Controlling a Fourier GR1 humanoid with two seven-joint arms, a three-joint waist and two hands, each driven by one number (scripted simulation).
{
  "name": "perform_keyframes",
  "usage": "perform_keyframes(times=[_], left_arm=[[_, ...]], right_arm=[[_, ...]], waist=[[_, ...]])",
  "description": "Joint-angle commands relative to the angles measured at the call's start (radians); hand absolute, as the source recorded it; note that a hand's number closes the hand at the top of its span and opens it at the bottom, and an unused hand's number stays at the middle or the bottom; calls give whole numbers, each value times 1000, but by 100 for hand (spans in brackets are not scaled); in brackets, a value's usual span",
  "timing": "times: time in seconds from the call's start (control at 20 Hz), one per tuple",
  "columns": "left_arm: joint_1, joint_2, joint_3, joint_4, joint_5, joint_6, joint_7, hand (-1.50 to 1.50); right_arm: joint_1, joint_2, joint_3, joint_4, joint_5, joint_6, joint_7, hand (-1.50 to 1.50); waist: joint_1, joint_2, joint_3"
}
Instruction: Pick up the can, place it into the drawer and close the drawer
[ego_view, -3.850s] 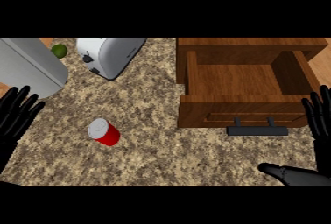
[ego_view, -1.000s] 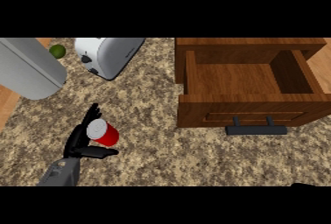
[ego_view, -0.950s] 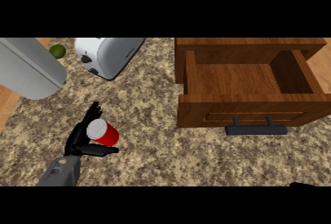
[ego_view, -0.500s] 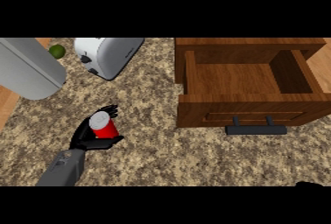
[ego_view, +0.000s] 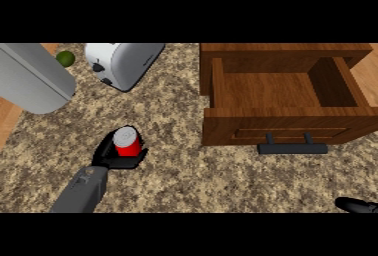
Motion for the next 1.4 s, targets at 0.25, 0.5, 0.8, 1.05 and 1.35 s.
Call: perform_keyframes(times=[0.25,0.5,0.8,1.05,1.35], left_arm=[[-117,-83,151,6,125,294,88,150],[-148,-60,141,-67,154,272,129,150],[-226,-125,24,-187,173,377,258,150],[-220,-126,-92,-421,199,415,479,150],[-287,-127,-225,-581,295,527,663,150]], right_arm=[[28,4,-6,-15,4,9,-14,-150],[45,-4,-59,-30,-40,17,-23,-150],[24,24,9,-39,34,-9,-1,-150],[50,18,-15,-31,23,6,-19,-150],[-25,-43,-71,-38,-38,-2,66,-150]], waist=[[-6,1,0],[1,-2,1],[7,-6,1],[16,-11,2],[7,-8,1]])
